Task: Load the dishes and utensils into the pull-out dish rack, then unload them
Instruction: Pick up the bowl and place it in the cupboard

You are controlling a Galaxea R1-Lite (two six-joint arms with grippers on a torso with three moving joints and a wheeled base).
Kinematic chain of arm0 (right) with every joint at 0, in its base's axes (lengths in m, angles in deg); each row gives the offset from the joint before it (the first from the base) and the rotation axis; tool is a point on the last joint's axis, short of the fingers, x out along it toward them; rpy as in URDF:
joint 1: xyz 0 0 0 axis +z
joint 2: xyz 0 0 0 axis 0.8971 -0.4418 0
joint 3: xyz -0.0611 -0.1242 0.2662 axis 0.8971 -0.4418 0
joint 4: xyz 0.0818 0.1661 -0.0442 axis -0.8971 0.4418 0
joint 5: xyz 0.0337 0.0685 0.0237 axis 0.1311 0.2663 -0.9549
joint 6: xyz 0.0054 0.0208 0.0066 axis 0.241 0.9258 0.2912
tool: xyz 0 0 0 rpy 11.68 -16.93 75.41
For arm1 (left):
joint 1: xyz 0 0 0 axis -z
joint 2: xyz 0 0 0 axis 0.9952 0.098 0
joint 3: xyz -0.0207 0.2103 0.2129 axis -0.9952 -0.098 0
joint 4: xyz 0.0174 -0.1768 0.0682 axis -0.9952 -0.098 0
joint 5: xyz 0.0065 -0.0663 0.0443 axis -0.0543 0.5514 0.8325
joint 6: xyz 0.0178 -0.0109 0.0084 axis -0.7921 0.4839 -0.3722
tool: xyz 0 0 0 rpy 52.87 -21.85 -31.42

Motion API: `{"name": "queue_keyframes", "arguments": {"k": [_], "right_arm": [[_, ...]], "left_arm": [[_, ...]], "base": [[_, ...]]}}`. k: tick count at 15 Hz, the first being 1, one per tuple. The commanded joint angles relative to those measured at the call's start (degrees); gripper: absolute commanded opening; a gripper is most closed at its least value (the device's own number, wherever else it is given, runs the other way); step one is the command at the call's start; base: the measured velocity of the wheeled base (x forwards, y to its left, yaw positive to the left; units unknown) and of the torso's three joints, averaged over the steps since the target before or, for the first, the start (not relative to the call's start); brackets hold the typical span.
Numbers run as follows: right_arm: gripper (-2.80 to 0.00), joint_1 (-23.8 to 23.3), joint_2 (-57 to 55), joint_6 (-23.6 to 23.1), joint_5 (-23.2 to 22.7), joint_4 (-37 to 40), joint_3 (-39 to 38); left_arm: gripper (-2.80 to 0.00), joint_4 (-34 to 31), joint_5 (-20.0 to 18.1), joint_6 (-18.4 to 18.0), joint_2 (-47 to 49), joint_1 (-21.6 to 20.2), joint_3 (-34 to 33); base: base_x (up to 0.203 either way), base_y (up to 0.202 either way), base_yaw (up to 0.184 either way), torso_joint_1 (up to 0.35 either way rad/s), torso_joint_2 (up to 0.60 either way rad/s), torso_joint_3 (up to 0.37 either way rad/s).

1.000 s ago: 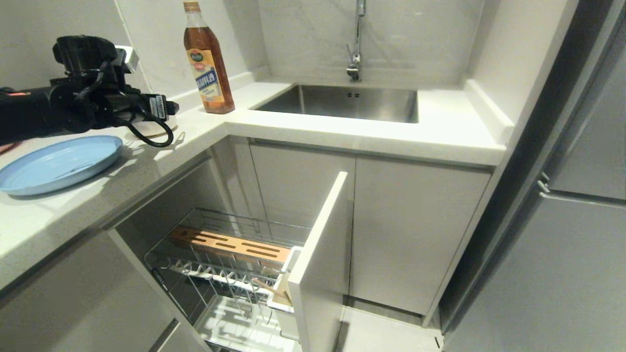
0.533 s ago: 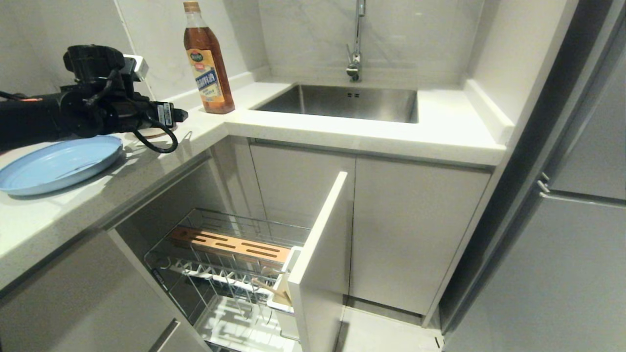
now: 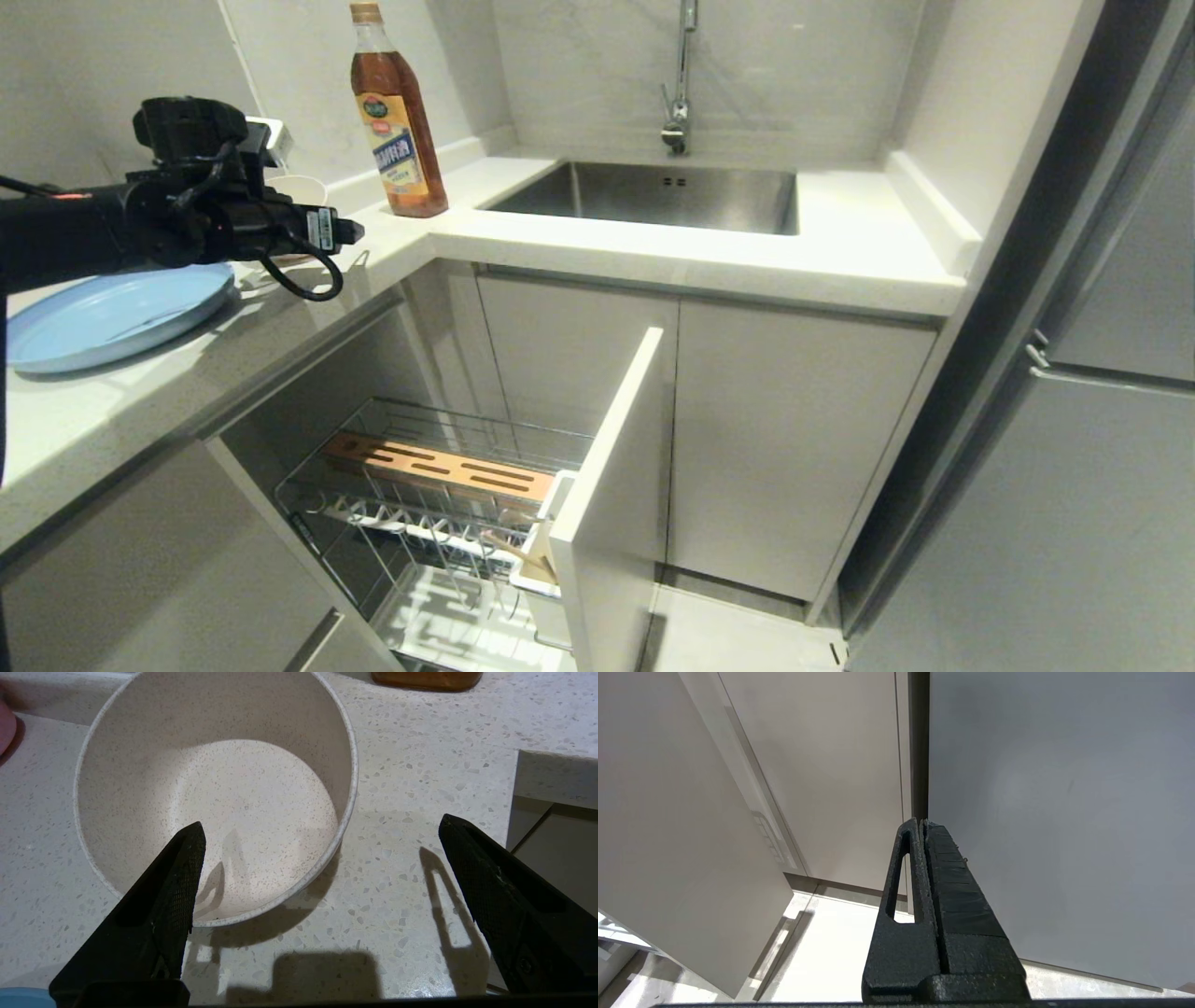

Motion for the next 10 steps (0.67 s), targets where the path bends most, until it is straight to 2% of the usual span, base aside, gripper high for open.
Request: {"name": "queue_keyframes", "arguments": {"k": [1,5,6,10], "right_arm": [[-2.80,0.0,0.0,0.0,0.0,0.0,0.0],[-2.80,0.0,0.0,0.0,0.0,0.0,0.0],[-2.80,0.0,0.0,0.0,0.0,0.0,0.0],[-2.80,0.0,0.0,0.0,0.0,0.0,0.0]], "left_arm": [[0.00,0.0,0.1,-0.1,0.1,0.0,0.0],[0.00,0.0,0.3,-0.2,0.1,0.0,0.0],[-2.80,0.0,0.3,-0.2,0.1,0.0,0.0],[-2.80,0.0,0.8,-0.3,0.0,0.0,0.0]], "base": [[0.000,0.000,0.000,0.000,0.00,0.000],[0.000,0.000,0.000,0.000,0.00,0.000],[0.000,0.000,0.000,0.000,0.00,0.000],[0.000,0.000,0.000,0.000,0.00,0.000]]}}
